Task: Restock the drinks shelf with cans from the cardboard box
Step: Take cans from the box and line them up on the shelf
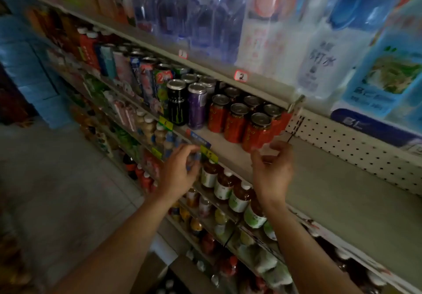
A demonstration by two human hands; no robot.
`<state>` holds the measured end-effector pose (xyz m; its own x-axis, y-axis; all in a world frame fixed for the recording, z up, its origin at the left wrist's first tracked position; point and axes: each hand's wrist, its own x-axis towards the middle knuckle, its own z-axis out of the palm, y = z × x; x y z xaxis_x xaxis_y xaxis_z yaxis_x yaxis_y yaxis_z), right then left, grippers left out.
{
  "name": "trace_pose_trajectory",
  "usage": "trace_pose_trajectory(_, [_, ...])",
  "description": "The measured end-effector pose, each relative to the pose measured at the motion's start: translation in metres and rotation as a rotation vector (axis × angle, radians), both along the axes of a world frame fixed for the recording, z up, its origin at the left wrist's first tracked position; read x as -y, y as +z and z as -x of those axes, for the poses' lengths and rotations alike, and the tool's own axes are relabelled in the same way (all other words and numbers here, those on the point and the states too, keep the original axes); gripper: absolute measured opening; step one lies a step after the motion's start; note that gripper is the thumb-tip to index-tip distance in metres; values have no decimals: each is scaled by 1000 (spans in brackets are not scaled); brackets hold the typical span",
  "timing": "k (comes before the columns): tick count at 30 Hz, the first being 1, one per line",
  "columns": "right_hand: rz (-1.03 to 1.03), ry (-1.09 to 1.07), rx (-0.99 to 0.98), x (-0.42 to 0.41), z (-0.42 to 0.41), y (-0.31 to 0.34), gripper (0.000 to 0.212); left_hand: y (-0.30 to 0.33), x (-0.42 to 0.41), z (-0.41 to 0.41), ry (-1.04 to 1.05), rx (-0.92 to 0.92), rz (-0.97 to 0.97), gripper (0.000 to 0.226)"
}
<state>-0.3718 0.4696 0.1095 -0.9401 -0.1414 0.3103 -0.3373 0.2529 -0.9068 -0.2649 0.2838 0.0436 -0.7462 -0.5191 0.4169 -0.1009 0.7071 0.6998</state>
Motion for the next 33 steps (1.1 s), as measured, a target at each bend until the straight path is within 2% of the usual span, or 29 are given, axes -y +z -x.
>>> trace_pose_trajectory(1, [29,138,-60,1,-25,-5,28,-13,4,-10,38,-5,-61,28])
trace_pose_trajectory(3, [-101,563,-83,12,-75,-38,14,-67,7,-46,151,83,-203,24])
trace_pose_trajectory(5, [-357,909,17,22,-104,-81,12,-114,-1,-80,249,255,-289,21])
trace_pose_trajectory(6, [-510,1052,136,32,-117,-119,18,-142,-7,-104,294,337,-381,18])
trace_pose_trajectory(8, [-814,1182,304,34,-138,-216,33,-212,-26,-154,354,524,-550,18])
trace_pose_trajectory(11, [-1101,1318,383,20,-167,-357,40,-314,-65,-227,483,748,-734,40])
trace_pose_trajectory(13, [-1316,1450,447,6,-187,-420,37,-359,-95,-267,598,784,-843,30])
trace_pose_trajectory(15, [-1372,1485,445,1,-208,-496,38,-412,-118,-304,695,755,-870,15])
trace_pose_trajectory(18, [-1416,1483,330,-6,-230,-593,49,-478,-146,-335,724,803,-931,21])
trace_pose_trajectory(20, [-1452,1508,270,-6,-252,-656,68,-533,-157,-345,740,825,-991,24])
trace_pose_trajectory(22, [-1492,1552,180,1,-267,-696,85,-566,-164,-344,761,804,-1011,24])
trace_pose_trajectory(24, [-1541,1640,22,4,-281,-741,92,-597,-166,-341,783,765,-1028,25])
trace_pose_trajectory(26, [-1605,1717,-131,1,-289,-772,88,-618,-167,-337,807,735,-1054,27])
trace_pose_trajectory(29, [-1619,1707,-396,-8,-295,-799,61,-641,-166,-336,791,697,-1099,33])
trace_pose_trajectory(31, [-1563,1674,-461,-7,-295,-803,52,-647,-166,-338,775,683,-1111,30])
trace_pose_trajectory(33, [-1550,1689,-428,-3,-289,-797,60,-647,-163,-339,777,697,-1129,32])
